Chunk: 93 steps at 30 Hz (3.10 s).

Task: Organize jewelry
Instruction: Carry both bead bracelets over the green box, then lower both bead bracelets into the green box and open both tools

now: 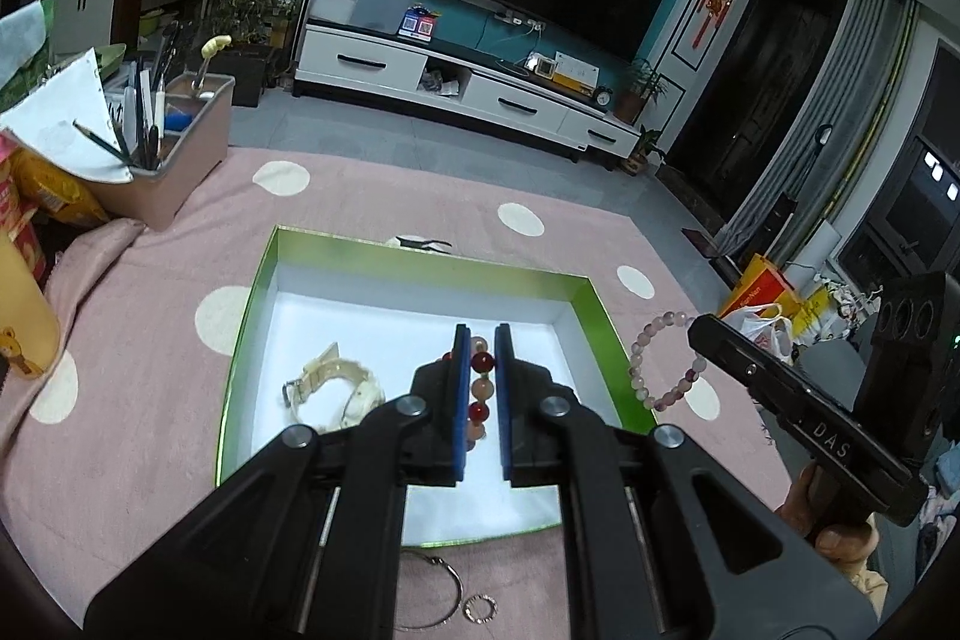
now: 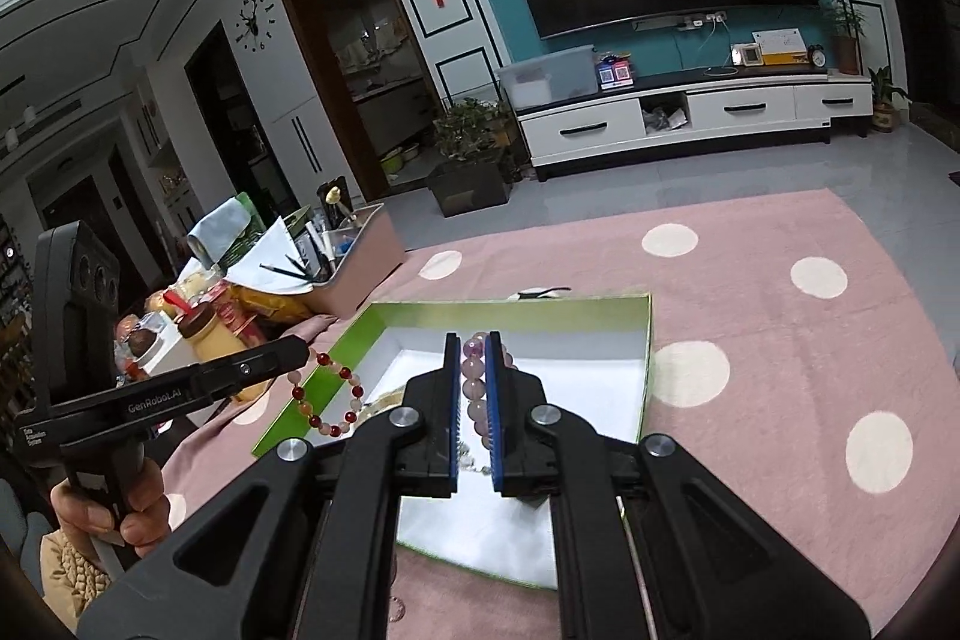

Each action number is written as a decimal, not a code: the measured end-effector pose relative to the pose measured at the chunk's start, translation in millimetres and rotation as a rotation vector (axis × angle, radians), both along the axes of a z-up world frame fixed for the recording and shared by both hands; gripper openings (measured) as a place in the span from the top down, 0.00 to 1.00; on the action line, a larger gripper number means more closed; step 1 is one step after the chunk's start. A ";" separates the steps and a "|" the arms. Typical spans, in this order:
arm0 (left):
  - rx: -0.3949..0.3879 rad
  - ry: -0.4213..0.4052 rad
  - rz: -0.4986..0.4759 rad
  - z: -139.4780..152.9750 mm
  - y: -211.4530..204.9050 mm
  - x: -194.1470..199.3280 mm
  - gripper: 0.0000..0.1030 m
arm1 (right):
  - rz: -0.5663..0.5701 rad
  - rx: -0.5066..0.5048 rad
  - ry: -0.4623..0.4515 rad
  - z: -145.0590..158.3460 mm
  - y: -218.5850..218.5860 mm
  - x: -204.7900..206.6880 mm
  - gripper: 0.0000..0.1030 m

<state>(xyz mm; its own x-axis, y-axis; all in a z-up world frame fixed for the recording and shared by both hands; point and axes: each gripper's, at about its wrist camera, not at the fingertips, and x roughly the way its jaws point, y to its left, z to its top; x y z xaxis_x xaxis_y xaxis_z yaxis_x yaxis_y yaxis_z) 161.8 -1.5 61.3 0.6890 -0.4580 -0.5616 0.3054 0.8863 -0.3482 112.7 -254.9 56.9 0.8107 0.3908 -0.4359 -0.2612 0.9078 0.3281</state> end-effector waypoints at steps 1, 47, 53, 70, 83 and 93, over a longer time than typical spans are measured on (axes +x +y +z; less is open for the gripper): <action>0.006 -0.002 0.002 0.5 -1.9 0.4 0.93 | -0.002 -0.004 -0.001 0.2 0.3 2.3 0.93; 0.078 0.099 0.040 -51.7 -37.3 59.1 0.93 | -0.005 -0.038 0.134 -37.5 13.4 61.7 0.93; 0.089 0.114 0.039 -55.2 -40.9 60.2 0.93 | 0.003 -0.053 0.151 -43.0 17.9 64.2 0.93; 0.094 0.126 0.044 -57.0 -42.0 60.1 0.93 | -0.028 -0.081 0.156 -45.8 18.5 63.0 0.92; 0.113 0.097 0.071 -40.1 -32.5 51.8 0.42 | -0.081 -0.076 0.125 -31.8 6.0 46.7 0.55; 0.176 0.060 0.098 -24.6 -20.5 33.8 0.13 | -0.131 -0.135 0.091 -21.1 3.5 20.4 0.34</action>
<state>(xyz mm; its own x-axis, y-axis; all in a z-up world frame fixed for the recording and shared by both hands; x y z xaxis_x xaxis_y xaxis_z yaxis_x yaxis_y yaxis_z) 195.6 -22.0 36.7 0.6885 -0.2821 -0.6681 0.1984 0.9594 -0.2006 133.1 -251.4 35.8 0.8060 0.2176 -0.5505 -0.1126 0.9694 0.2182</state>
